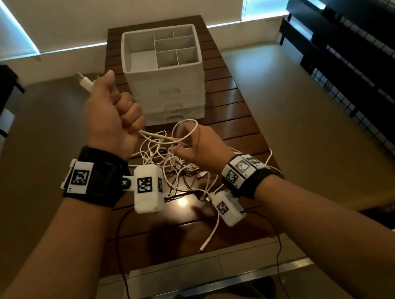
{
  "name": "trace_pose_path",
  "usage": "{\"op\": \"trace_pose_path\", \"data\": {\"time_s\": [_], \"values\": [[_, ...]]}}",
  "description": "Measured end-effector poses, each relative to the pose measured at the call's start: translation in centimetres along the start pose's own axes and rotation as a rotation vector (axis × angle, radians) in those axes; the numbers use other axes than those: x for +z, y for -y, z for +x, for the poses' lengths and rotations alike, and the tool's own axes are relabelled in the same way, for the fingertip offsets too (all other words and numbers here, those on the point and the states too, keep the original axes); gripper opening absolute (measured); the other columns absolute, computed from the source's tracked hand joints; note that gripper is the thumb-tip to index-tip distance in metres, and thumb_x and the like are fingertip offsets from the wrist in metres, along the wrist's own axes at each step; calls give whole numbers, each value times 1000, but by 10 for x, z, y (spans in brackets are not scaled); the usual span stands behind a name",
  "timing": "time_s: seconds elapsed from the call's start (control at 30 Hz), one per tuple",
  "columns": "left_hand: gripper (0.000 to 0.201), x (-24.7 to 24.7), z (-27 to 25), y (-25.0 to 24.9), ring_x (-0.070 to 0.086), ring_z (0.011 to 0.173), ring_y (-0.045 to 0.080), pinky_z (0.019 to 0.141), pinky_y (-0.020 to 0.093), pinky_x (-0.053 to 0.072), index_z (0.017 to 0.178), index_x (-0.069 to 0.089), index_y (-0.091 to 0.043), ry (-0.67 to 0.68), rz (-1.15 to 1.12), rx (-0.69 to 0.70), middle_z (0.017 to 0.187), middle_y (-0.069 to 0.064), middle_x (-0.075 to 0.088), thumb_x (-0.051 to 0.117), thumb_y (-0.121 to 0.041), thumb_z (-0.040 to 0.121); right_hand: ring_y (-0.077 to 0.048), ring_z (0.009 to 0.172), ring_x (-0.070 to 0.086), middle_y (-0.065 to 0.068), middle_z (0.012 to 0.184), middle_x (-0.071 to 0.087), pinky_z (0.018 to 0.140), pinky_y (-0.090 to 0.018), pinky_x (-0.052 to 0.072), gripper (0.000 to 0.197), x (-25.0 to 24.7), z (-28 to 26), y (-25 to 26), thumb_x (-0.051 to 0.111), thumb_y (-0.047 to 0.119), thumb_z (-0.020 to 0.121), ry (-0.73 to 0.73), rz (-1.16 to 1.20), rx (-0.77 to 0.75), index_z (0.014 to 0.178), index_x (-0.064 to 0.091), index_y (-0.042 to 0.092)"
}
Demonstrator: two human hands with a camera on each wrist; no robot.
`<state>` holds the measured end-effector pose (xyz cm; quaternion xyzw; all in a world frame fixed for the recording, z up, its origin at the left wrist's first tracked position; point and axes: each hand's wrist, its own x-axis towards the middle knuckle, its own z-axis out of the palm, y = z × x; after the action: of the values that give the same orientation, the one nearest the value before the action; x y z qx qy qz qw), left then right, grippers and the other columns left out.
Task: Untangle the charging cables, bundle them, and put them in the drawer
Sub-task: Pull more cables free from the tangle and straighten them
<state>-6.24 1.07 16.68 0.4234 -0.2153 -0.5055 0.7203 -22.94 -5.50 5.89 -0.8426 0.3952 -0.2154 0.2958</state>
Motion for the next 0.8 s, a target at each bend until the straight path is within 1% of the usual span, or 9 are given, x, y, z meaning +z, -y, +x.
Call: {"op": "trace_pose_path", "data": {"time_s": [0.1,0.2,0.3,0.37,0.43,0.47,0.53,0.63,0.8], "values": [[51,-3,1,-14,13,43,9,37,23,18,61,31,-28,-21,26,27,50,-9,20,51,-38,107,-25,110,66,-1,112,71,112,-53,38,44,-24,1,-13,70,54,89,260,-449,210,114,60,19],[52,-6,3,-22,13,43,10,37,23,18,59,32,-28,-26,51,41,50,-9,20,51,-37,106,-29,129,57,-4,128,67,122,-69,14,50,-63,-7,-11,71,60,88,519,-635,397,111,61,17],[53,-4,4,-20,14,41,9,35,23,19,58,33,-28,-33,62,33,49,-9,21,50,-37,107,-32,132,52,-9,134,59,121,-66,21,70,-91,-7,5,76,66,79,307,-664,300,123,52,17],[53,-1,5,-11,16,39,8,34,22,20,58,34,-28,-32,56,21,48,-9,23,49,-36,108,-27,133,48,-7,140,51,119,-50,34,87,-90,-8,27,84,59,75,148,-441,44,139,44,16],[52,1,5,1,17,39,8,34,22,20,58,34,-28,-10,44,4,47,-9,23,50,-35,107,-15,130,48,-2,142,52,112,-32,41,83,-69,-9,49,88,44,77,164,-127,-160,143,46,16],[52,3,4,7,16,39,9,35,22,20,59,34,-28,2,33,-7,48,-9,23,51,-35,107,-7,120,54,1,133,59,103,-25,45,67,-56,-9,56,87,39,80,194,-29,-204,135,53,19],[51,3,2,12,16,39,9,36,24,19,60,34,-27,17,14,-25,48,-9,22,51,-35,107,1,79,57,11,91,66,75,-19,46,18,-30,-7,52,78,34,91,194,45,-242,98,61,30],[51,-4,-3,5,15,40,9,36,23,20,60,32,-27,7,-13,-16,49,-9,22,51,-36,107,-5,53,49,10,58,52,58,-30,39,37,-11,-9,9,61,41,102,96,-26,-141,68,54,32],[55,-28,-6,-17,11,42,10,37,23,15,57,30,-27,-93,-63,43,49,-8,17,53,-34,106,-27,67,59,5,63,57,62,-33,40,34,-29,-55,-103,60,39,101,68,-308,169,70,67,25]]}}
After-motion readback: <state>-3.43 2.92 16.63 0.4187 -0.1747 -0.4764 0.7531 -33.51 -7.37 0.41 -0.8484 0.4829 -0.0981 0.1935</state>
